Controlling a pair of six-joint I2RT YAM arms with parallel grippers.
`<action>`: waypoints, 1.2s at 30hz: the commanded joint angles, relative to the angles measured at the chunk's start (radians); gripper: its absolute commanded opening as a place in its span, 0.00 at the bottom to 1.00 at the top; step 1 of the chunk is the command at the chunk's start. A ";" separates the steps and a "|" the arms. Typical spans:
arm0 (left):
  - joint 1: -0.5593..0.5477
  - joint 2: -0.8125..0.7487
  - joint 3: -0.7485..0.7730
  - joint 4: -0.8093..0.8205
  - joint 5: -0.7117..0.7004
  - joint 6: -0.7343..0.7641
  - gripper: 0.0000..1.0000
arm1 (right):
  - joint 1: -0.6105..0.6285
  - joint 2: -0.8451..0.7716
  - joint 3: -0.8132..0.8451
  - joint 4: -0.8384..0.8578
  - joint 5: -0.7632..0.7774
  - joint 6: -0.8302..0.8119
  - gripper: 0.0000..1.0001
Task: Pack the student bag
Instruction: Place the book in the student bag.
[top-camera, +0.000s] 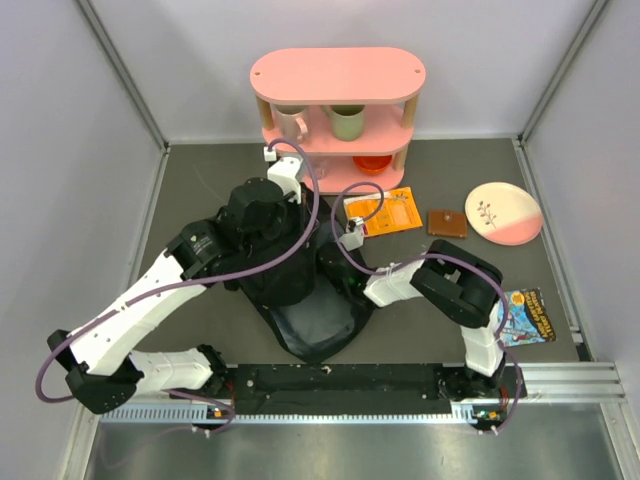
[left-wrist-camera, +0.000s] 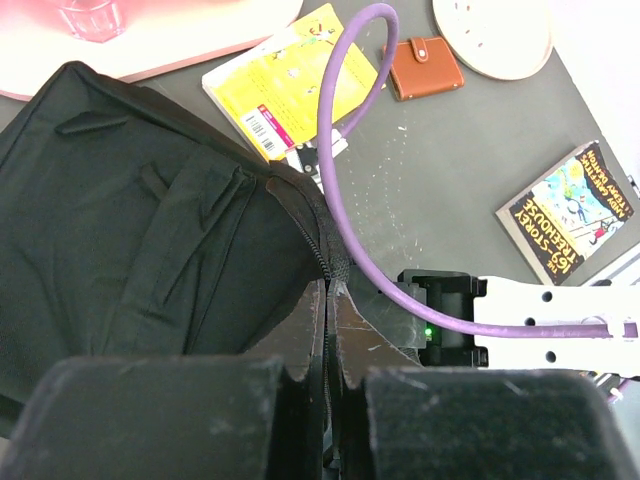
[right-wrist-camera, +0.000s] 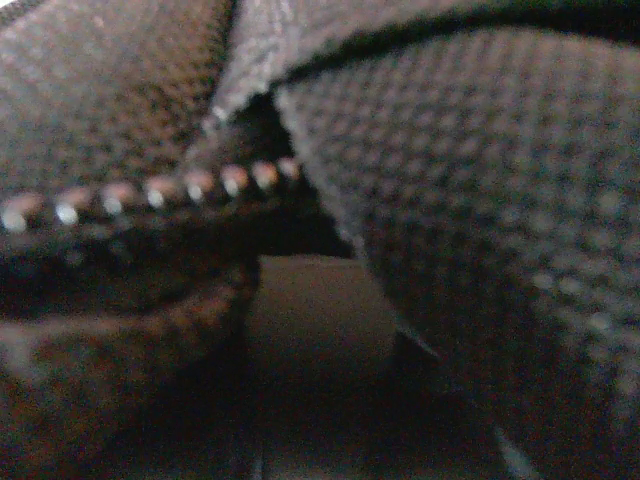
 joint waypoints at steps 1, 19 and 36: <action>0.021 -0.042 0.001 0.110 0.015 -0.016 0.00 | 0.004 -0.025 -0.007 0.027 0.029 -0.010 0.41; 0.118 -0.085 -0.079 0.129 0.051 -0.023 0.00 | -0.020 -0.209 -0.287 0.073 -0.233 -0.002 0.75; 0.124 -0.075 -0.099 0.144 0.080 -0.033 0.00 | -0.009 -0.356 -0.396 0.135 -0.183 0.024 0.00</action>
